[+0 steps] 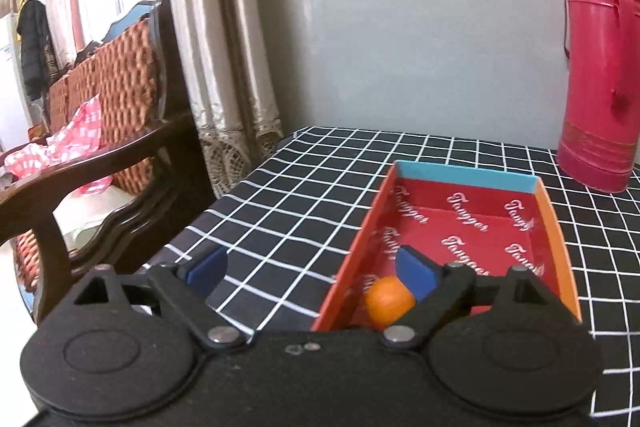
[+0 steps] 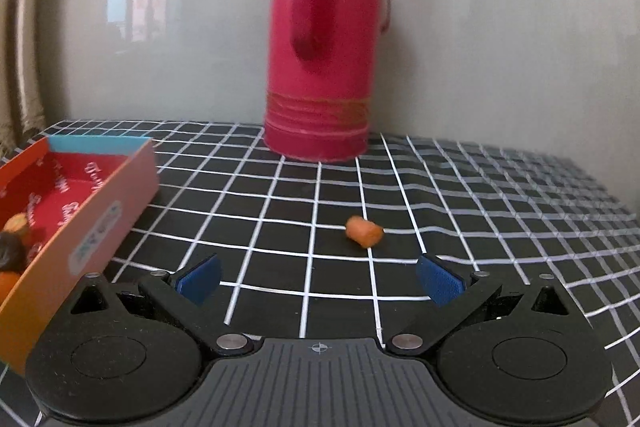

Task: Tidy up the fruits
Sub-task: 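Move the right gripper to the small orange cut piece and grasp it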

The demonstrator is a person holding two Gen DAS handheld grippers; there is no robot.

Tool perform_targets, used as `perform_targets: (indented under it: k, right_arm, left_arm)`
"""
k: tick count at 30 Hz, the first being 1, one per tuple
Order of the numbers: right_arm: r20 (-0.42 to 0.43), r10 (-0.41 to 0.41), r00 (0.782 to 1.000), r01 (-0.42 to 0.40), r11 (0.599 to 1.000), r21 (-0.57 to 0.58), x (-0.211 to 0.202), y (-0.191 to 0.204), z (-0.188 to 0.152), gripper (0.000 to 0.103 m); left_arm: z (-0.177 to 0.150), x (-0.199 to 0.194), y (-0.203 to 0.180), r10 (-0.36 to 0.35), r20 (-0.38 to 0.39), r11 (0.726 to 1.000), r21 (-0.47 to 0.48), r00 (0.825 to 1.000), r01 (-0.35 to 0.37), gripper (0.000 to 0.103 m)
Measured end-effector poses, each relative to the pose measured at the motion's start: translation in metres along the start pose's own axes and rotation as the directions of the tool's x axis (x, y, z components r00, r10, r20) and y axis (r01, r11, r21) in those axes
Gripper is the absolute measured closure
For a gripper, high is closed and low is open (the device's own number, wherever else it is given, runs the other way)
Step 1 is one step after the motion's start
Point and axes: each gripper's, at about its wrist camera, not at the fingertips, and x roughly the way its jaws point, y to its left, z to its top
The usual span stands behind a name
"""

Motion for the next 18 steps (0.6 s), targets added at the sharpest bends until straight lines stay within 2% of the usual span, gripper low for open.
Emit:
perform_targets:
  k: [4,9,10,12,15,18]
  right_arm:
    - [-0.044,0.025,0.999,-0.023,0.998,0.053,0.02,-0.012,0.008,0.001]
    - [-0.059,0.044,0.997,-0.039,0.996,0.082,0.039,-0.025,0.019,0.001]
    - [-0.055,0.044,0.998,-0.039,0.996,0.083,0.042,-0.027,0.02,0.003]
    - [-0.055,0.055,0.997,-0.05,0.996,0.08,0.047,-0.031,0.024,0.021]
    - [-0.076,0.075,0.994,-0.068,0.994,0.086,0.056,-0.039,0.027,0.021]
    - [-0.094,0.102,0.99,-0.094,0.991,0.091,0.063,-0.044,0.028,0.021]
  left_arm:
    - [-0.003,-0.009,0.015,0.021,0.019,1.0,-0.019,1.0,-0.021,0.015]
    - [-0.008,-0.015,0.035,0.053,0.016,0.997,-0.059,0.998,-0.052,0.013]
    - [-0.008,-0.014,0.037,0.054,0.011,0.996,-0.065,0.998,-0.054,0.013]
    - [-0.007,-0.014,0.04,0.055,0.009,0.996,-0.066,0.998,-0.054,0.013]
    - [-0.006,-0.015,0.039,0.06,0.016,0.996,-0.063,0.998,-0.059,0.013]
    - [-0.006,-0.018,0.031,0.035,0.028,0.999,-0.042,0.999,-0.034,0.012]
